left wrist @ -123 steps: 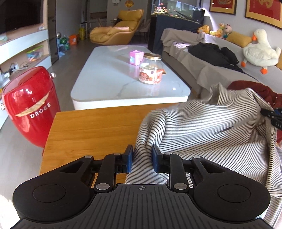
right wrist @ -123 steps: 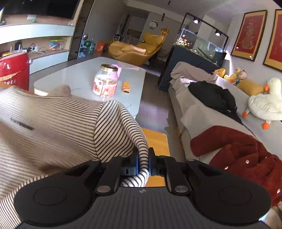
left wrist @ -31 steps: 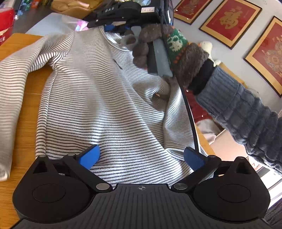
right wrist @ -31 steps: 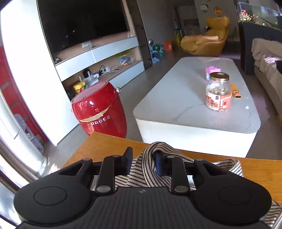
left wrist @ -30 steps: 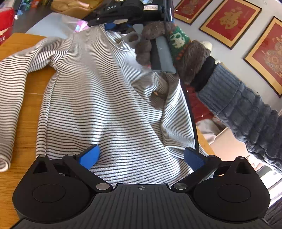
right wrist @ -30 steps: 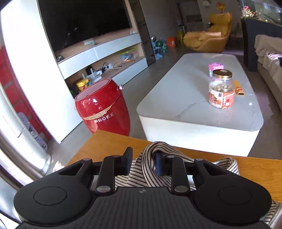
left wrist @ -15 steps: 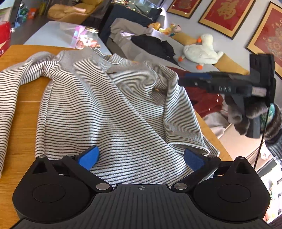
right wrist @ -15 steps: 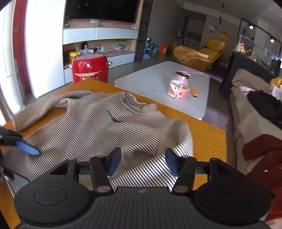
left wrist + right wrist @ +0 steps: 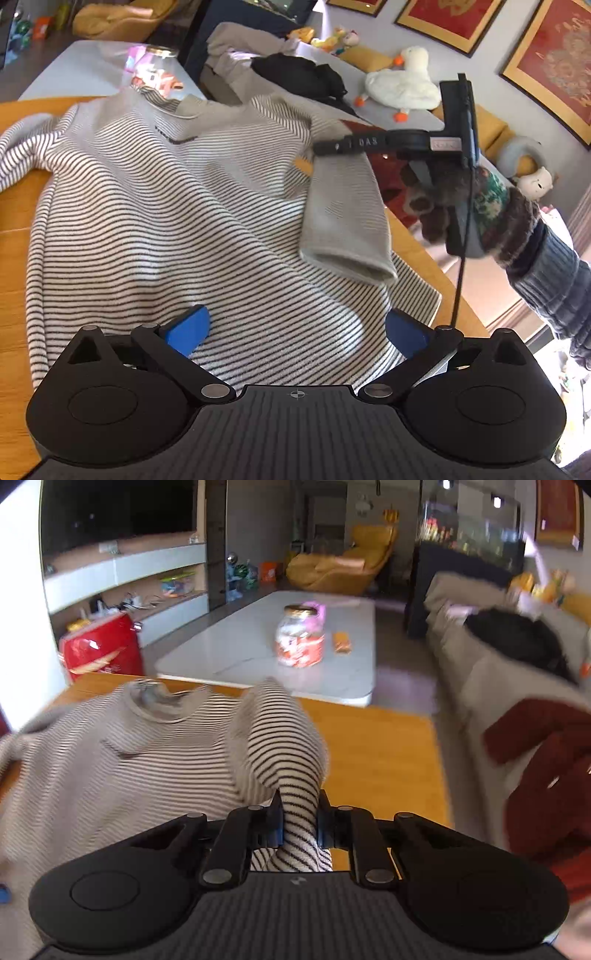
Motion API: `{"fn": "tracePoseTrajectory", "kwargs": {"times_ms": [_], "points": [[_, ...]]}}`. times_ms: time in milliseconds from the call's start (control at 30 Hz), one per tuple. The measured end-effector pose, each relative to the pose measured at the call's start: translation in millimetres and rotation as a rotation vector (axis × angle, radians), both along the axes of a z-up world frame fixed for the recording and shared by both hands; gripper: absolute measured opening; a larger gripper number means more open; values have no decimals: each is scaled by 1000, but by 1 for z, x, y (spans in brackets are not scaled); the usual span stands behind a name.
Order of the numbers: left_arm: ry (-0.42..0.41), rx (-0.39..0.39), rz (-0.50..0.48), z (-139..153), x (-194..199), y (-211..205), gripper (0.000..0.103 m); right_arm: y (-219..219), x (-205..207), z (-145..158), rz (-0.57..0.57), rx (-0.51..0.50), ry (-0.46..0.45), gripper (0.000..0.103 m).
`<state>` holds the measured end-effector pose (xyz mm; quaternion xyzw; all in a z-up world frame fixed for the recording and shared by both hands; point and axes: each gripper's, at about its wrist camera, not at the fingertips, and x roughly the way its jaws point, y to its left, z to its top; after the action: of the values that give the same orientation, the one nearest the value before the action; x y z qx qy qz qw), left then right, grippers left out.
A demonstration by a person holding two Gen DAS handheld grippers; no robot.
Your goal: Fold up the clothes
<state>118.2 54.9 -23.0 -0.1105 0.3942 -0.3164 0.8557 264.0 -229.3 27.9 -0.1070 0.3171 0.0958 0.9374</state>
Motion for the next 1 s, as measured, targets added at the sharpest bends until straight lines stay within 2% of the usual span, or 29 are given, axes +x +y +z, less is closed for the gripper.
{"fn": "tracePoseTrajectory", "kwargs": {"times_ms": [67, 133, 167, 233, 300, 333, 367, 433, 467, 567, 667, 733, 900, 1000], "points": [[10, -8, 5, 0, -1, 1, 103, -10, 22, -3, -62, -73, 6, 12], [6, -4, 6, 0, -2, 1, 103, -22, 34, -10, -85, -26, 79, 13], [2, 1, 7, -1, -4, 0, 103, -22, 33, -15, -77, -35, 97, 13], [-6, 6, 8, 0, -8, 1, 103, -18, 23, -20, -41, -59, 92, 15], [-20, 27, 8, 2, -12, 2, 103, -20, 9, -16, -46, -34, 84, 23], [-28, 37, 8, 2, -14, 3, 103, -22, 2, -12, -56, -15, 79, 32], [-42, 68, 11, 5, -17, 4, 103, -24, -9, -6, -53, -6, 56, 38], [-82, 136, 25, 12, -25, 10, 103, -21, -33, 9, -12, -21, -1, 44], [-121, 195, 49, 18, -31, 15, 103, -19, -45, 15, 20, -22, -21, 47], [-213, 365, 121, 31, -44, 38, 103, -14, -79, 31, 114, 17, -34, 47], [-232, 487, 188, 39, -55, 67, 103, -6, -113, 32, 193, 19, -23, 47], [-215, 510, 242, 42, -57, 82, 103, 2, -134, 26, 237, -2, -7, 47], [-201, 412, 279, 47, -57, 93, 103, 15, -162, -7, 255, -130, 24, 49], [-210, 349, 255, 48, -51, 81, 103, 16, -152, -21, 219, -150, 17, 49]]}}
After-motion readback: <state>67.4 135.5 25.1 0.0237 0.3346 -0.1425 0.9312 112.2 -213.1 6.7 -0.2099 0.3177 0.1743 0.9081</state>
